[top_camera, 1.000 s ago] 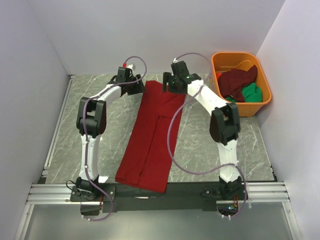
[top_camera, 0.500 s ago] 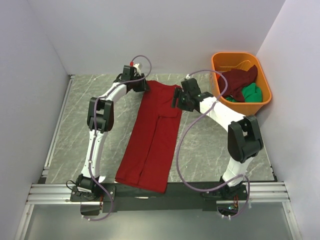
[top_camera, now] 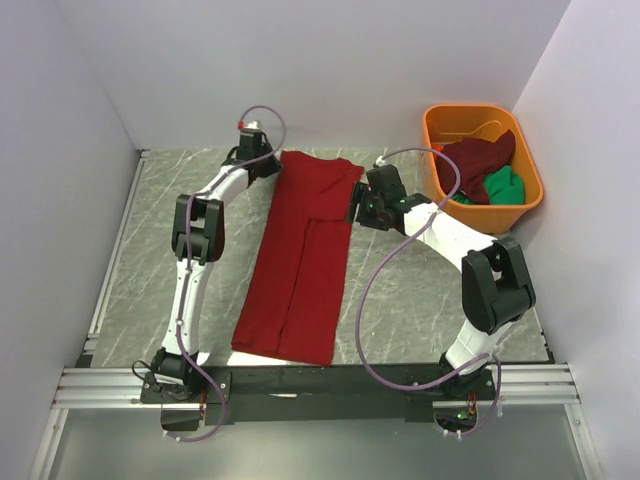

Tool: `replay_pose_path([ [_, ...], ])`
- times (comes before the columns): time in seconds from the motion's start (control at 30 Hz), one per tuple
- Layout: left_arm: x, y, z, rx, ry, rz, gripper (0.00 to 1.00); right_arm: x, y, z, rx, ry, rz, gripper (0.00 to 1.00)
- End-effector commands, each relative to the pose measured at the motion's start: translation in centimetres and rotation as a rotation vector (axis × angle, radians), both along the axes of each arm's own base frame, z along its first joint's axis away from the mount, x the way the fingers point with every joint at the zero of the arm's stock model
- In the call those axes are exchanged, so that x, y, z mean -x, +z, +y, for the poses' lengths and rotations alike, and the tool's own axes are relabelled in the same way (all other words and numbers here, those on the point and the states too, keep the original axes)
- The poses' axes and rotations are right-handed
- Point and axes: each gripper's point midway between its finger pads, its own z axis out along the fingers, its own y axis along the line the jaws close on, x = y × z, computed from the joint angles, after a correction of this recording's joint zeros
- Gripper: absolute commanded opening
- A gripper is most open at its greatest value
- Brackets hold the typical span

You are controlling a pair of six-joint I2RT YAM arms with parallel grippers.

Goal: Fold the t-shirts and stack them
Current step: Fold the tshirt

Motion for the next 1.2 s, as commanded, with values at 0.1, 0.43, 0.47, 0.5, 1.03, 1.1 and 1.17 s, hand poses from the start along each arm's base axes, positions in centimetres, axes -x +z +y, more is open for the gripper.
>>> replay_pose_path([
  [0.1, -4.4, 4.1, 8.4, 0.035, 0.358, -0.117, 0.06, -0.5, 0.0, -0.1, 0.007, 0.000, -0.011, 0.72],
  [0.43, -2.3, 10.0, 8.8, 0.045, 0.308, -0.197, 0.65, 2.0, -0.8, -0.9, 0.019, 0.004, 0.027, 0.72],
  [0.47, -1.0, 9.0, 9.4, 0.028, 0.326, -0.158, 0.66, 2.7, 0.0, -0.2, -0.010, 0.029, 0.020, 0.72],
  [0.5, 0.0, 12.3, 10.2, 0.029, 0.361, -0.192, 0.66, 3.2, 0.1, -0.2, -0.015, 0.029, 0.022, 0.72],
  [1.03, 36.3, 7.9, 14.0, 0.032, 0.663, 0.120, 0.43, 21.4, -1.1, 13.6, -0.080, 0.360, 0.043, 0.54],
  [1.1, 39.2, 7.1, 14.0, 0.064, 0.616, 0.123, 0.41, 23.4, -0.9, 15.9, -0.080, 0.397, 0.044, 0.53],
  [1.17, 40.8, 6.3, 14.2, 0.089, 0.622, 0.141, 0.40, 24.2, -2.4, 17.2, -0.049, 0.406, 0.057, 0.52],
])
